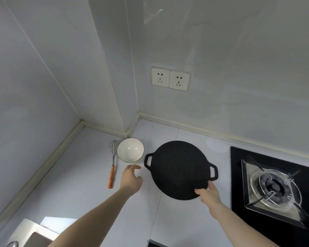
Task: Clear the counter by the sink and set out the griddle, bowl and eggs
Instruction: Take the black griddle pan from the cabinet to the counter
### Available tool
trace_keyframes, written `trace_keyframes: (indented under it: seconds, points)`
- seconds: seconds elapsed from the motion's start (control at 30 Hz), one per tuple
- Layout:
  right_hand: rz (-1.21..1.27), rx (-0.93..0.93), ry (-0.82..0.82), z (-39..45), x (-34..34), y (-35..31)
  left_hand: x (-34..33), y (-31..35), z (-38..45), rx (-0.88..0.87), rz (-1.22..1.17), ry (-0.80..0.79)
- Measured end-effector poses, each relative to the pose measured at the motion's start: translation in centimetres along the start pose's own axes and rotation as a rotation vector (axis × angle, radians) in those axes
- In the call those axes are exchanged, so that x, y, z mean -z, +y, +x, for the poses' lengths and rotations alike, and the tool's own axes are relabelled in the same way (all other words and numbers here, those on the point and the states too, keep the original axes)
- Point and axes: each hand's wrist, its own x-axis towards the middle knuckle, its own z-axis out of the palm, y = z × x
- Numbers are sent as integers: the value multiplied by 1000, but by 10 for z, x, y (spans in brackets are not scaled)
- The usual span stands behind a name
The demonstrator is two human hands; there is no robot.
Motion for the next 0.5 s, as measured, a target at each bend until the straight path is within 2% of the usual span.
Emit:
trace_keyframes:
  seconds: [0.1,0.2,0.33,0.5]
  points:
    - [-261,88,-14,-6,-9,11,19,-30,-10,-61,346,174]
    - [-421,123,-29,-6,-15,11,33,-55,-13,22,474,90]
    - [-556,137,-73,-1,-22,2,43,-76,-14,82,505,-47]
    - [-634,159,-181,5,-25,-4,51,-75,-10,177,415,-6]
